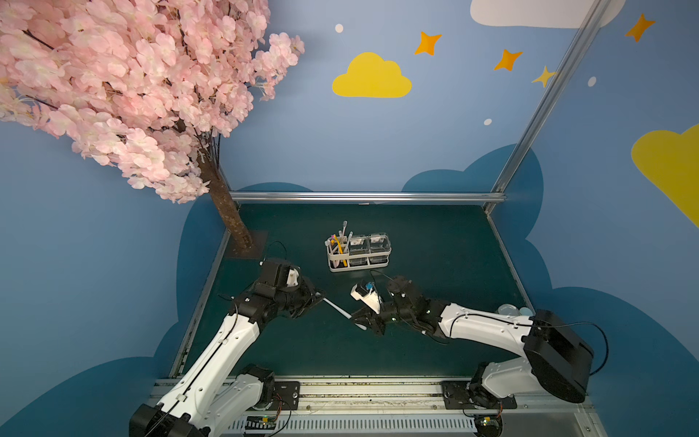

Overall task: Place the toothbrush into the toothbrush holder
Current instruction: Pick up the toothbrush from the toothbrush holder.

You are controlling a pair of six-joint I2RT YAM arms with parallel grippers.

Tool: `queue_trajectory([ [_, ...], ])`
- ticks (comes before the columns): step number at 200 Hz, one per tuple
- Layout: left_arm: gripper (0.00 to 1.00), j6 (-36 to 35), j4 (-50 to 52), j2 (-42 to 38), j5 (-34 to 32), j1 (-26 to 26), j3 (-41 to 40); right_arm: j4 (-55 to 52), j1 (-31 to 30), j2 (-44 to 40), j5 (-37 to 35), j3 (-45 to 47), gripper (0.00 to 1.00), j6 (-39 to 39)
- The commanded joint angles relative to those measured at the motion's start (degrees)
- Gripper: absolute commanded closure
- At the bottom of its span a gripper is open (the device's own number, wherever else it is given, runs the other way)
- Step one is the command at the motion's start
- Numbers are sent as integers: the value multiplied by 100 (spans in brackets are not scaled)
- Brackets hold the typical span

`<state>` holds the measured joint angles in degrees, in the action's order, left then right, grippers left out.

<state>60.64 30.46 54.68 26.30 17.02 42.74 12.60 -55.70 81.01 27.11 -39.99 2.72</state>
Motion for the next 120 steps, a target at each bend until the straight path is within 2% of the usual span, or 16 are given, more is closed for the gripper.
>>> queue_trajectory([
  [1, 93, -125, 52, 8, -27, 15, 278, -47, -20, -145, 13, -167, 100, -44],
  [14, 97, -149, 57, 17, -59, 10, 321, -30, -20, -143, 13, -166, 100, -29],
  [40, 98, -298, 155, 62, -187, 11, 480, -39, -20, -209, -84, -146, 100, 28],
  [62, 98, -747, 465, 135, -522, 12, 831, -142, -11, -446, -314, -94, 85, -19],
  [91, 98, -1768, 956, 327, -1229, 14, 1615, -180, 59, -1032, -700, 113, 65, -118],
  [120, 98, -2665, 1045, 515, -1762, 15, 2383, -326, 77, -1414, -844, 328, 61, -120],
])
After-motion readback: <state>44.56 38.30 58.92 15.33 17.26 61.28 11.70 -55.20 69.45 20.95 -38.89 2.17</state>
